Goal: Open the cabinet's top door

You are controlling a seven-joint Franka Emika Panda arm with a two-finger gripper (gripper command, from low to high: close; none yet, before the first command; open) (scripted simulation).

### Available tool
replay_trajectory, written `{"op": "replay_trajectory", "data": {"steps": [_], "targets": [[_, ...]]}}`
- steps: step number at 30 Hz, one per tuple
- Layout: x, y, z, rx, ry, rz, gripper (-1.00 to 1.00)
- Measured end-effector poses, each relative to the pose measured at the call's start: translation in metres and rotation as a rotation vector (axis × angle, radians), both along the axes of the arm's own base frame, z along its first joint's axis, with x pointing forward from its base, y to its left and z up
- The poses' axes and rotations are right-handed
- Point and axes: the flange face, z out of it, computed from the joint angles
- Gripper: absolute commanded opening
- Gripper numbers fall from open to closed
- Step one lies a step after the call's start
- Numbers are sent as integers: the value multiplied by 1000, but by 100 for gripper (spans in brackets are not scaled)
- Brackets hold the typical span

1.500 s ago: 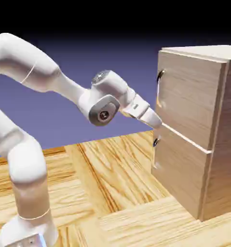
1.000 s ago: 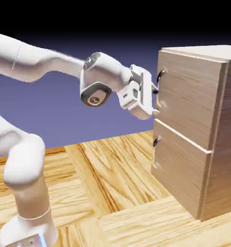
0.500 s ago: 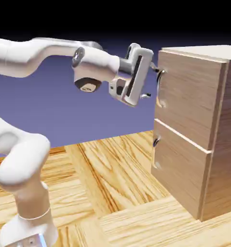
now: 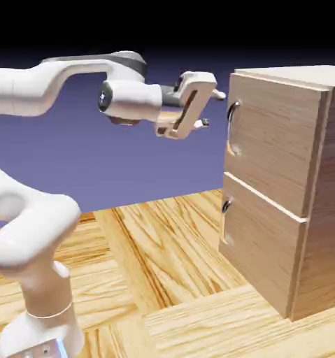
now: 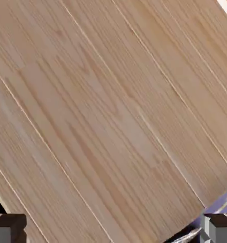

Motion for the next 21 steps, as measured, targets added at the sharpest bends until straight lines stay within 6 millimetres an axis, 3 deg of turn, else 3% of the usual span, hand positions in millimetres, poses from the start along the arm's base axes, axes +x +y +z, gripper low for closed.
{"op": "replay_trajectory", "data": {"steps": [9,18,20,21], "targets": [[20,36,-34,397,-96,-46,0],[49,68,-87,797,-171,-80,0],[51,69,-92,825,-176,-82,0],[62,70,-91,824,-176,-82,0]]}}
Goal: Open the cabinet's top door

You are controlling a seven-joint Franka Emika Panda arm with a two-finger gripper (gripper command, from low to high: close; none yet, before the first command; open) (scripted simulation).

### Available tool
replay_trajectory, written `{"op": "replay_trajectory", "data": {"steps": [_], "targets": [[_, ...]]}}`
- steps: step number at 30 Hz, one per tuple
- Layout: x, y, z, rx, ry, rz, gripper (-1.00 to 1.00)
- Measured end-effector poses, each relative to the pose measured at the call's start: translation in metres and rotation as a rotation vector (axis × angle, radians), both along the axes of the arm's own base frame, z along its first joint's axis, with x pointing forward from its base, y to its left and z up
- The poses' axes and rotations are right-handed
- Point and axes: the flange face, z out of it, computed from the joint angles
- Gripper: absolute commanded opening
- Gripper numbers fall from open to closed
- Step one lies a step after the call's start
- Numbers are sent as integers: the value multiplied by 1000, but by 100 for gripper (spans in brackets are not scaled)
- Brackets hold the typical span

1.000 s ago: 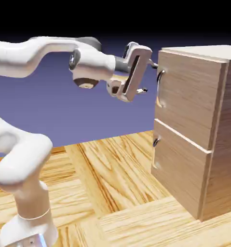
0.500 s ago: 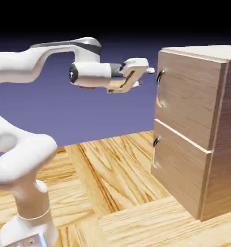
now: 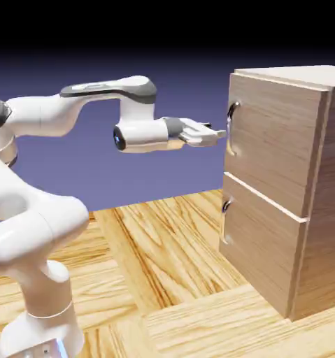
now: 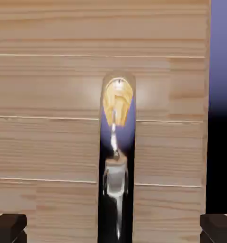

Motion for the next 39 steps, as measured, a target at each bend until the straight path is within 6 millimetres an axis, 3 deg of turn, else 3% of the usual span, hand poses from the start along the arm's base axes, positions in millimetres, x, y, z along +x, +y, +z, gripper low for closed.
{"op": "replay_trajectory", "data": {"steps": [3,4,6,15,26,39], "targets": [[31,-2,0,0,0,0,0],[39,-3,0,1,0,1,-100],[39,-3,0,1,0,1,-100],[-11,-29,0,-1,1,169,-100],[-39,-49,0,0,0,274,-100],[-100,-113,0,0,0,539,-100]]}}
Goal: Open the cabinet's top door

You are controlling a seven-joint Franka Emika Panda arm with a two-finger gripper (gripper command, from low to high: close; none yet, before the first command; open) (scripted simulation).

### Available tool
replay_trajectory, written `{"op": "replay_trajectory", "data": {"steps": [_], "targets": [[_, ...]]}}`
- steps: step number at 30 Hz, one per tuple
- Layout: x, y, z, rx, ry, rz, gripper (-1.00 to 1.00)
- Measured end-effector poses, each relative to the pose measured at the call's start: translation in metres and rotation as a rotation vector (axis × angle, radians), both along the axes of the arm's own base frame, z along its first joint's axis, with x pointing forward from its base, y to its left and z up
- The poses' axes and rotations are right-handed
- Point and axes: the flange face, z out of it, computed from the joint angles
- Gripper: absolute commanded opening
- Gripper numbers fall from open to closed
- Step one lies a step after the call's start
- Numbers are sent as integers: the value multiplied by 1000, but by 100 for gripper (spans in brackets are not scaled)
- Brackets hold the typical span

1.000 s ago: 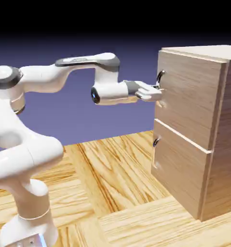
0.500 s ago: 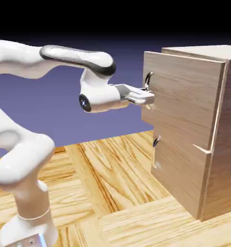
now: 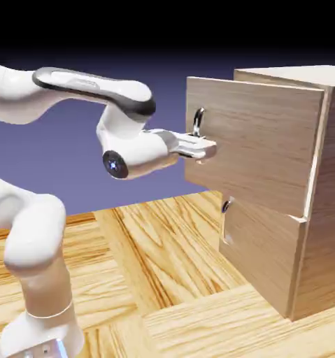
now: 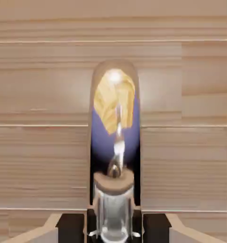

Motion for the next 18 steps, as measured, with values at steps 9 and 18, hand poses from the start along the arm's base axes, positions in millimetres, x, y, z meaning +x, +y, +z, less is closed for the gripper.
{"op": "replay_trajectory", "data": {"steps": [9,18], "targets": [[-28,-47,0,1,0,164,-100],[-50,-101,0,2,0,339,-100]]}}
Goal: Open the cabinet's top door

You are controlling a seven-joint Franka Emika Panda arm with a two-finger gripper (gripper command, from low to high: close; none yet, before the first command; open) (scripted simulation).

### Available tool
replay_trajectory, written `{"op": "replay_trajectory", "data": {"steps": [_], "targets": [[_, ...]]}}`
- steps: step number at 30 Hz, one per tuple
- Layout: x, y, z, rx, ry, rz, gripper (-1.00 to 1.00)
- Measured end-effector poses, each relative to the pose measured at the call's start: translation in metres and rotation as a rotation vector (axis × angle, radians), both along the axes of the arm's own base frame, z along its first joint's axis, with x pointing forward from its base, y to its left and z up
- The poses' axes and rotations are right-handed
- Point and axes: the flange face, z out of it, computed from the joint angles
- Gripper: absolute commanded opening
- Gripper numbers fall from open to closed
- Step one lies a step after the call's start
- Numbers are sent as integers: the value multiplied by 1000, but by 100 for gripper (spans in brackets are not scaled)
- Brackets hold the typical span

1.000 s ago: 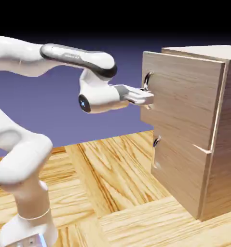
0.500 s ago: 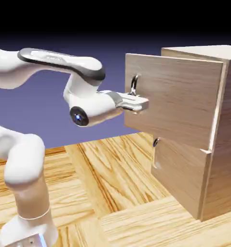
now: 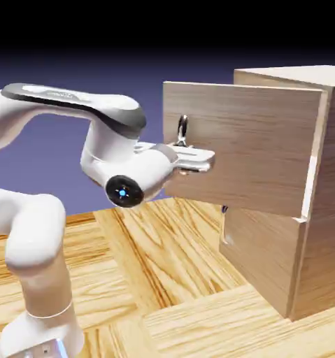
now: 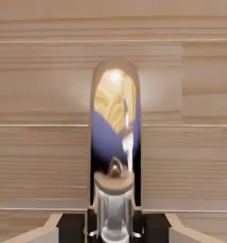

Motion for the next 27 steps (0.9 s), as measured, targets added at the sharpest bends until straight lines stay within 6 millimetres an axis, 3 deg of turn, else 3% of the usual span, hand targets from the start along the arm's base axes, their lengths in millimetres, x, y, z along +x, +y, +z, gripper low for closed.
{"op": "replay_trajectory", "data": {"steps": [12,20,27], "targets": [[-14,-103,0,0,0,314,-100],[-5,-171,0,-1,0,524,-100],[7,-210,0,-1,0,649,-100]]}}
